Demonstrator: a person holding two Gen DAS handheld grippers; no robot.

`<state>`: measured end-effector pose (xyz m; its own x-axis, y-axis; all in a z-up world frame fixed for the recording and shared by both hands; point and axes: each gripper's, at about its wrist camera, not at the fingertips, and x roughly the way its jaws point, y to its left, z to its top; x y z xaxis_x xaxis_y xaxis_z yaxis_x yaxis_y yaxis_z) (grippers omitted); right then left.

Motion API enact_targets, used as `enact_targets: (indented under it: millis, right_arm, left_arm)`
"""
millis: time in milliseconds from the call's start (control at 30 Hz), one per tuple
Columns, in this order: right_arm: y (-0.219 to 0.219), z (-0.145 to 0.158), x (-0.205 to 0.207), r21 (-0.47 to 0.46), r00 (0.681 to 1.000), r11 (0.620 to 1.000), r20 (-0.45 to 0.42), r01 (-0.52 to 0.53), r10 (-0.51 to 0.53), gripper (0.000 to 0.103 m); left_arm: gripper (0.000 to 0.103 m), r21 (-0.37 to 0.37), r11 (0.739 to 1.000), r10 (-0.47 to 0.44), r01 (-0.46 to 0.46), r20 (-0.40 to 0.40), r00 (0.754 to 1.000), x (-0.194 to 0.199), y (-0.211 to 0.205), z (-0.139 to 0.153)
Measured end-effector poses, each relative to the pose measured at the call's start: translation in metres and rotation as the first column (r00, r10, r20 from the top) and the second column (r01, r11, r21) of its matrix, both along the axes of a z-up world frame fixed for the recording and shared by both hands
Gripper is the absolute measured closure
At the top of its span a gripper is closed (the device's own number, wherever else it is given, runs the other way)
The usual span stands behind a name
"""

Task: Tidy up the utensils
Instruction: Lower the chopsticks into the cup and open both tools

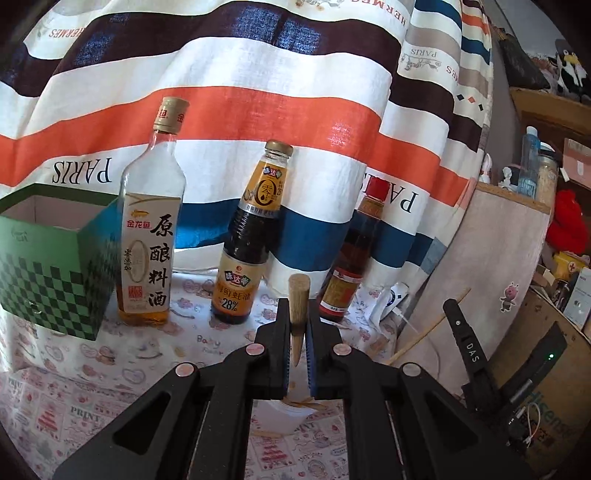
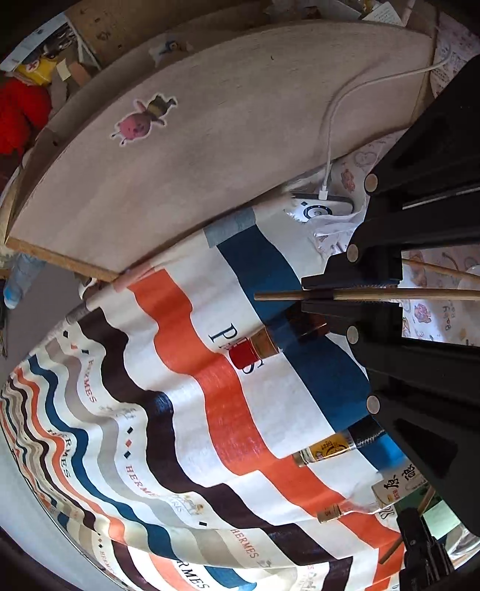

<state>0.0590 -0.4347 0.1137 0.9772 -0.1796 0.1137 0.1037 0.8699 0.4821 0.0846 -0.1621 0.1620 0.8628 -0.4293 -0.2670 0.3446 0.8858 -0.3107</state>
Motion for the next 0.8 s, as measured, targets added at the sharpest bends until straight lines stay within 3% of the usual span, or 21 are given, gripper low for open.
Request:
enact_targets:
  millis: [133, 333, 400, 533, 667, 800]
  right_arm:
    - [-0.001, 0.003, 0.016, -0.018, 0.999, 1.000, -0.035, 0.001, -0.002, 0.097]
    - [0.013, 0.007, 0.023, -0.090, 0.999, 0.995, -0.013, -0.049, 0.048, 0.097]
    - [0.012, 0.007, 0.025, -0.060, 0.997, 0.996, -0.015, -0.072, 0.071, 0.097]
    - [0.008, 0.010, 0.025, -0.017, 0.994, 0.994, 0.007, -0.111, 0.111, 0.097]
    - [0.015, 0.001, 0.037, -0.067, 0.996, 0.994, -0.041, -0.085, 0.082, 0.097]
    - [0.008, -0.011, 0.067, 0.031, 0.962, 0.974, -0.152, -0.225, 0.227, 0.097]
  left_arm:
    - [0.097, 0.040, 0.999, 0.017, -0.015, -0.042, 0.999, 0.014, -0.009, -0.012]
    - [0.097, 0.067, 0.998, 0.005, 0.002, -0.095, 0.996, 0.027, -0.013, -0.035]
    - [0.097, 0.093, 0.996, 0.009, 0.003, -0.126, 0.992, 0.028, -0.017, -0.042]
    - [0.097, 0.131, 0.991, 0.022, -0.010, -0.085, 0.996, 0.022, -0.027, -0.046]
    - [0.097, 0.137, 0.991, 0.013, -0.002, -0.077, 0.997, 0.024, -0.032, -0.045]
    - [0.097, 0.133, 0.991, -0.010, 0.019, -0.062, 0.998, 0.023, -0.032, -0.046]
